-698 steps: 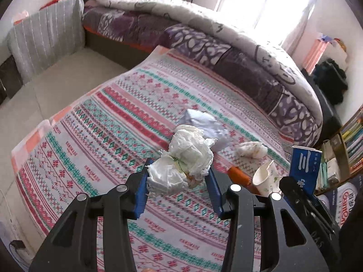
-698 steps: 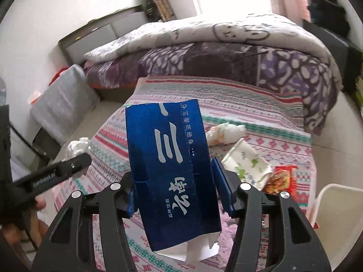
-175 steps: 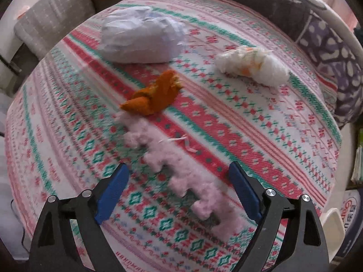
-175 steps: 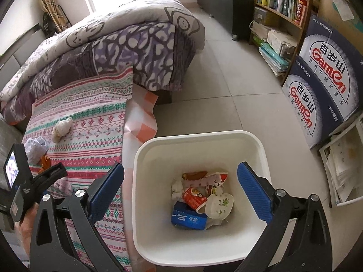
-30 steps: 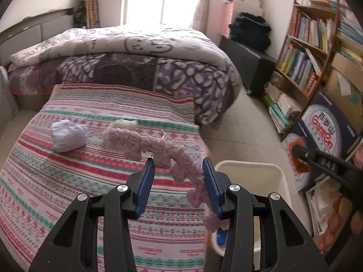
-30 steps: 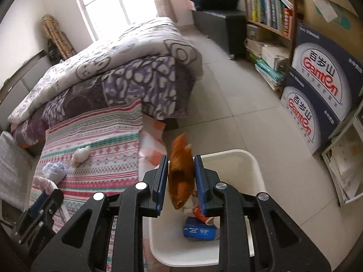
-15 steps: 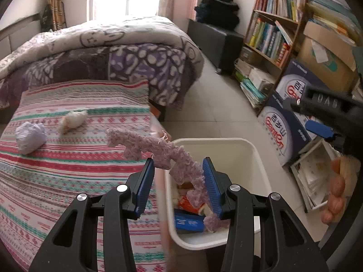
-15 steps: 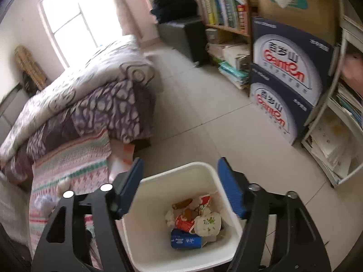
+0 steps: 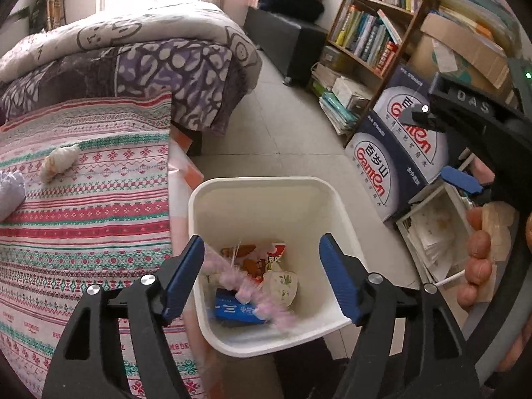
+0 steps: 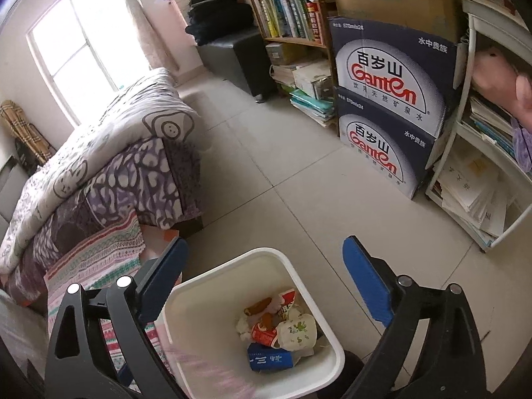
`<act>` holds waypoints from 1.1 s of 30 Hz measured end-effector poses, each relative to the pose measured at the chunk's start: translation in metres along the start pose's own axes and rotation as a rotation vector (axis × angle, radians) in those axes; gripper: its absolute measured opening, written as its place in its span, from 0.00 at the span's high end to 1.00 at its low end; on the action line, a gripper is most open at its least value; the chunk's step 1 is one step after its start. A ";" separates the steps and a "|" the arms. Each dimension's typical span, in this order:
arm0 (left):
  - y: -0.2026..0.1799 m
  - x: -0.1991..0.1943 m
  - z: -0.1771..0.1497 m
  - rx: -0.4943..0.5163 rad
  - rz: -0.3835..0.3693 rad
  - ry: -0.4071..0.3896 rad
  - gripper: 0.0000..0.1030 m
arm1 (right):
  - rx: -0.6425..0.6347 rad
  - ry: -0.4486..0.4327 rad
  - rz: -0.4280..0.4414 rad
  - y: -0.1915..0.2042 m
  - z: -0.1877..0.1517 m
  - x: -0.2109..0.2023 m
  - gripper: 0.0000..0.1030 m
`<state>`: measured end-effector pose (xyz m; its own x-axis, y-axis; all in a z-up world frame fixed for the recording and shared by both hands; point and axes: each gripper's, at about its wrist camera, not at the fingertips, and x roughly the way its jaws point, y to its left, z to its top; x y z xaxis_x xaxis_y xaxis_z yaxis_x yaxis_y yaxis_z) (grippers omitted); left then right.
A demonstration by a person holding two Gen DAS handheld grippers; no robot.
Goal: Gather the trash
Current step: 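Open both tools to drop the pink strip and peel into the bin, then grasp the crumpled white paper with the left tool while the right grasps the tissue ball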
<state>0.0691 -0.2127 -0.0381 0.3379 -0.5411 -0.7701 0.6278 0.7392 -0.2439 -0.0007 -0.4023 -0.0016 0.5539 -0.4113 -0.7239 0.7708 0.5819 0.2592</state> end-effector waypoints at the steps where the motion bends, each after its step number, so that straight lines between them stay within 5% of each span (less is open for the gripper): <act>1: 0.002 0.000 0.000 -0.008 0.003 -0.001 0.30 | -0.008 0.002 0.002 0.003 -0.002 0.001 0.10; 12: 0.071 -0.013 0.012 -0.162 0.143 -0.017 0.21 | -0.106 0.076 0.037 0.046 -0.022 0.012 0.07; 28: 0.281 -0.048 0.035 -0.559 0.534 -0.050 0.16 | -0.333 0.251 0.116 0.136 -0.073 0.037 0.07; 31: 0.319 -0.050 0.028 -0.700 0.536 -0.055 0.14 | -0.382 0.261 0.121 0.154 -0.083 0.039 0.07; 33: 0.349 -0.048 0.019 -0.854 0.471 -0.055 0.14 | -0.396 0.263 0.124 0.161 -0.087 0.041 0.07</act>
<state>0.2855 0.0635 -0.0750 0.4694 -0.1177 -0.8751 -0.2923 0.9145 -0.2798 0.1191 -0.2646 -0.0451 0.4968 -0.1607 -0.8529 0.4967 0.8585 0.1276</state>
